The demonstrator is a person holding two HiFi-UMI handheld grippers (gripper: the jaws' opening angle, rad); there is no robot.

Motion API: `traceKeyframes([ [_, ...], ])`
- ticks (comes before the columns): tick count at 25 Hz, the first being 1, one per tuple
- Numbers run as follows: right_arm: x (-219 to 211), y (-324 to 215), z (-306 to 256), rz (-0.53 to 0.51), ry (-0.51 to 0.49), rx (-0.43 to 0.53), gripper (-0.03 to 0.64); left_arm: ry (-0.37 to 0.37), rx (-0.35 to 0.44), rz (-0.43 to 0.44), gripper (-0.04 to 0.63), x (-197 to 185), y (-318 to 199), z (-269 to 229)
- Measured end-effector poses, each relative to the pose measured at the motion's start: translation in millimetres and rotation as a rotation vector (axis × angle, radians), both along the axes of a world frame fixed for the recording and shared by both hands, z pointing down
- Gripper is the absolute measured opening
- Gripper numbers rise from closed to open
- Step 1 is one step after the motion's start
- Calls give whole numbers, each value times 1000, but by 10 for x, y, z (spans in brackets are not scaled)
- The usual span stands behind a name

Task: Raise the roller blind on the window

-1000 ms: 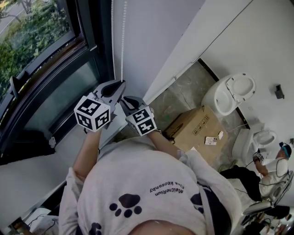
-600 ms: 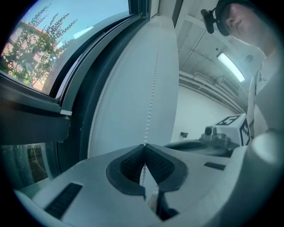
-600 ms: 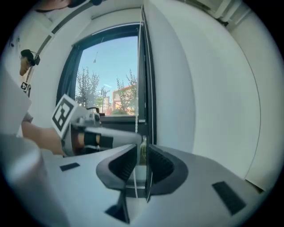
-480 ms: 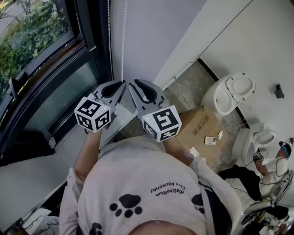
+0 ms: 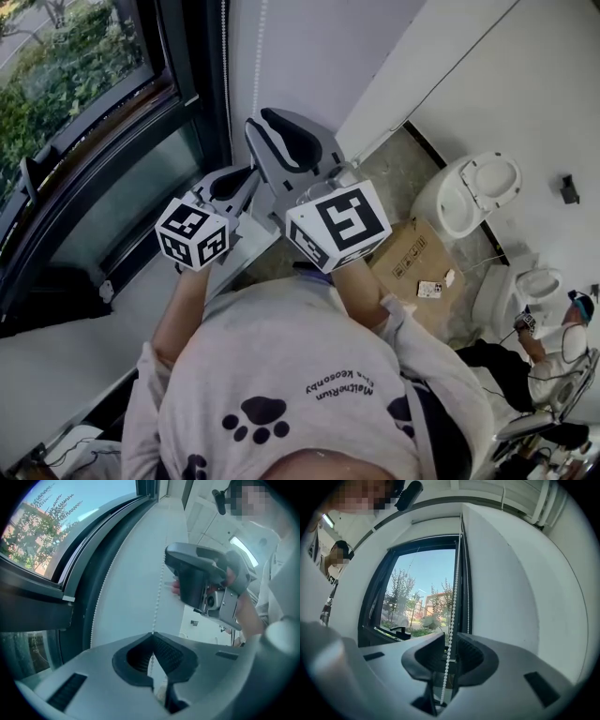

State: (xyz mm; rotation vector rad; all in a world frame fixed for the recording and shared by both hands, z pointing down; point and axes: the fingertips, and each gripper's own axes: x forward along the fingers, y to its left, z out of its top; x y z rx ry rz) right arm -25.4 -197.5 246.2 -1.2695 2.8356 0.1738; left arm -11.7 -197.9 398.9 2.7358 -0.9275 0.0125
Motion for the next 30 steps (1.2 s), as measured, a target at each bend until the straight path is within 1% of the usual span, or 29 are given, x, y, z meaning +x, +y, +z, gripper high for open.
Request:
traceKeyframes([
  [4, -80, -67, -53, -9, 27, -9, 71, 4, 0, 5, 9, 18, 6, -1],
  [6, -81, -97, -55, 7, 42, -17, 20, 7, 0, 7, 11, 23, 3, -1],
  [9, -63, -104, -46, 11, 24, -31, 11, 11, 2, 5, 11, 21, -9, 6],
  [11, -55, -105, -7, 11, 17, -37, 9, -7, 5, 1, 9, 19, -21, 48],
  [13, -60, -102, 93, 15, 31, -48, 9, -38, 5, -8, 11, 11, -33, 150],
  [20, -58, -68, 572, 39, 56, -106, 9, -78, -56, -23, 11, 15, 3, 628],
  [25, -14, -78, 829, 53, 67, -128, 9, -102, -96, -13, 11, 73, 50, 883],
  [30, -12, -72, 1089, 59, 92, -161, 9, -142, -131, -21, 11, 45, 55, 1146],
])
